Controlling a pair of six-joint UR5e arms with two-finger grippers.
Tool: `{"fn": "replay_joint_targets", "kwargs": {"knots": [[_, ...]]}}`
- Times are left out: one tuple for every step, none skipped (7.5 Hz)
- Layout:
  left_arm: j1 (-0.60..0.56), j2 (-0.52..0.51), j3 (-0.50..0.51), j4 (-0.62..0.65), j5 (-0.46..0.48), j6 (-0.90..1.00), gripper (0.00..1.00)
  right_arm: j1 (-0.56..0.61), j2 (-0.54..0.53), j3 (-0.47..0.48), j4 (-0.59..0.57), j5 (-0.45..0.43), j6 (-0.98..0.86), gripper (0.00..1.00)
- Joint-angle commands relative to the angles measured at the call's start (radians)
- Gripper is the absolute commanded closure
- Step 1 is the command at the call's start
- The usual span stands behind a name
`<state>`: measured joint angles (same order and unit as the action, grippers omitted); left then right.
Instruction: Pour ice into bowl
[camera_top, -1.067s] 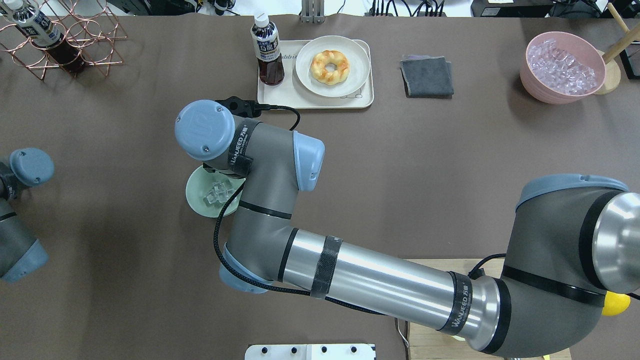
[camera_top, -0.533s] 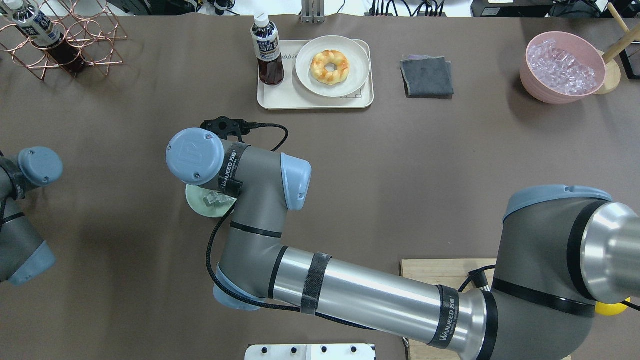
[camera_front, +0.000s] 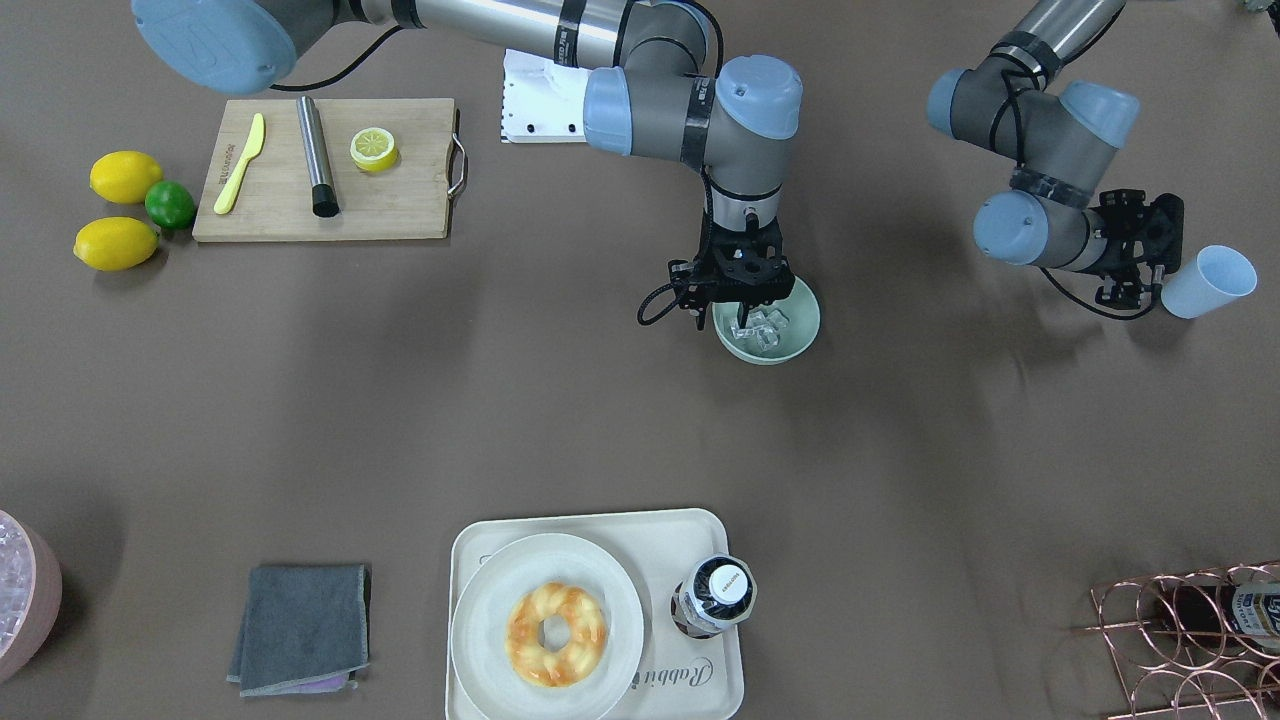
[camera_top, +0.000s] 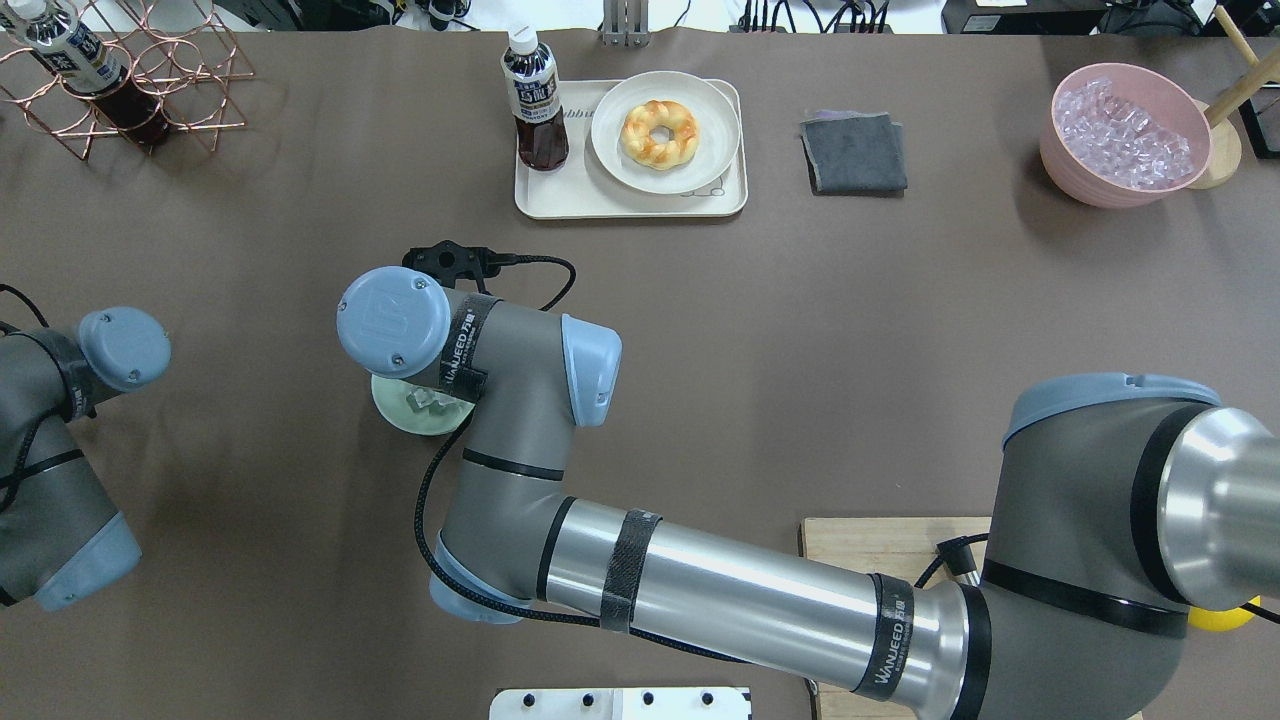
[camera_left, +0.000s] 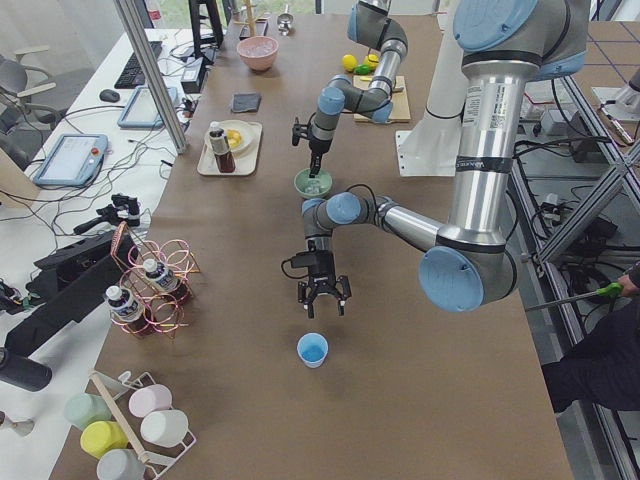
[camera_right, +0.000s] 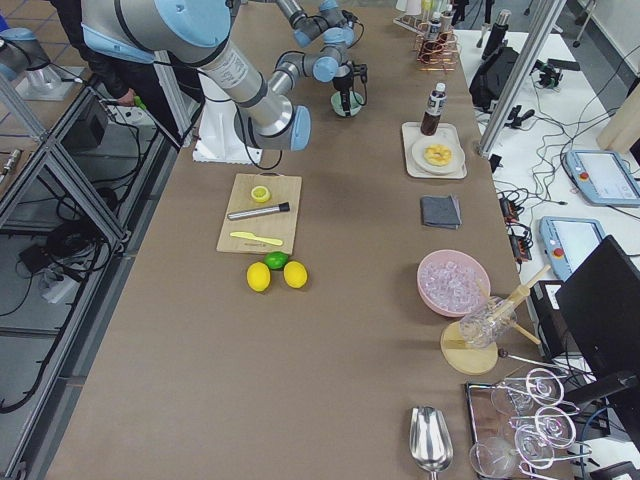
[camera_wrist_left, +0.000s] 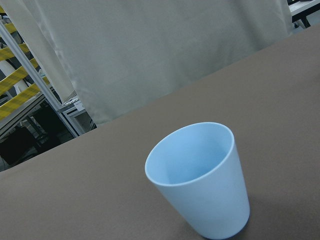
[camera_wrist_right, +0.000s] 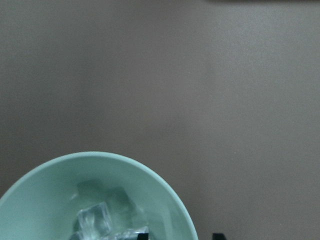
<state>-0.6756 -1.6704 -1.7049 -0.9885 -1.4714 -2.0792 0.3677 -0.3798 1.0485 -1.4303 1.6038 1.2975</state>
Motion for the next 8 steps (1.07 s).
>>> {"fn": "replay_joint_targets", "kwargs": {"knots": [[-0.008,-0.003,-0.149,0.088,-0.021,0.069,0.03,-0.01,-0.002,0.001,0.024,0.004,0.009,1.0],[-0.065,-0.026,-0.153,0.088,-0.026,0.127,0.03,-0.009,-0.002,0.005,0.024,0.007,0.003,1.0],[-0.141,-0.057,-0.163,0.088,-0.026,0.208,0.03,-0.004,-0.002,0.007,0.022,0.008,0.0,1.0],[-0.227,-0.06,-0.185,0.082,-0.032,0.323,0.03,0.01,-0.002,0.016,0.022,0.022,-0.001,1.0],[-0.316,-0.081,-0.194,0.079,-0.067,0.422,0.03,0.037,-0.007,0.042,0.019,0.065,-0.018,1.0],[-0.399,-0.092,-0.203,0.074,-0.098,0.52,0.03,0.072,-0.022,0.074,0.014,0.115,-0.021,1.0],[-0.479,-0.113,-0.217,0.05,-0.136,0.615,0.03,0.111,-0.049,0.117,0.01,0.166,-0.052,1.0],[-0.546,-0.112,-0.22,-0.006,-0.221,0.715,0.03,0.153,-0.083,0.155,0.011,0.209,-0.091,1.0]]}}
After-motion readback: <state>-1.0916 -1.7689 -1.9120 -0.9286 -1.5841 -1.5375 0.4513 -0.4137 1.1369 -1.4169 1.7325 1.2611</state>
